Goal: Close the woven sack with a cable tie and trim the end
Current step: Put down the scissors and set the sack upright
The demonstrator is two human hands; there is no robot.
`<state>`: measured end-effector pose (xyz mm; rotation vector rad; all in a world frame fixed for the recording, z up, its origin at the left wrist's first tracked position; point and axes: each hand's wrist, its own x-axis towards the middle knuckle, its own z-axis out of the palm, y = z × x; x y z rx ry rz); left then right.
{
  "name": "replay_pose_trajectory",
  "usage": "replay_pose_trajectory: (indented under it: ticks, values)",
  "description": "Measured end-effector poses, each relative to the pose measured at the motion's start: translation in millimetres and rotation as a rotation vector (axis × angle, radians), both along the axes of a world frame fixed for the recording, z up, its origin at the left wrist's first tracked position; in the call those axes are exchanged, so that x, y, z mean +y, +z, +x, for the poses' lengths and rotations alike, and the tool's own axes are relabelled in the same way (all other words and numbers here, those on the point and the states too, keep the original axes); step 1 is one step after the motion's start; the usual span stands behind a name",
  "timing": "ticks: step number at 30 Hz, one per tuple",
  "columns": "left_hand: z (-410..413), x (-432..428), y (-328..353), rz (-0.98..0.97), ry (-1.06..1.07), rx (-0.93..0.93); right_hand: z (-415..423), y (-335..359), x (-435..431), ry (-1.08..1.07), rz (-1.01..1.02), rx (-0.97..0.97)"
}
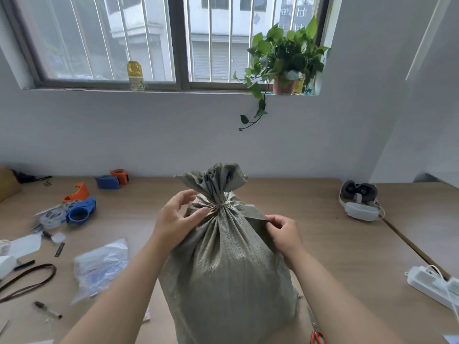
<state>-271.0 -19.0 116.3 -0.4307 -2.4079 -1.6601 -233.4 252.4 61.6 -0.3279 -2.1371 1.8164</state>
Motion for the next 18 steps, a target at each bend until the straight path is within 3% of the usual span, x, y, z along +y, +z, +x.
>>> replay_pose_trajectory:
  ticks: [4,11,18]
  values:
    - [17,-30,-28,0.167,0.09,-0.1,1,-2,3,0.024,-0.077,0.005]
    - [55,-44,-92,0.492,0.136,-0.269,13,-20,14,0.259,-0.225,-0.083]
    - [79,-28,-138,0.594,0.142,-0.31,27,-34,16,0.314,-0.208,-0.185]
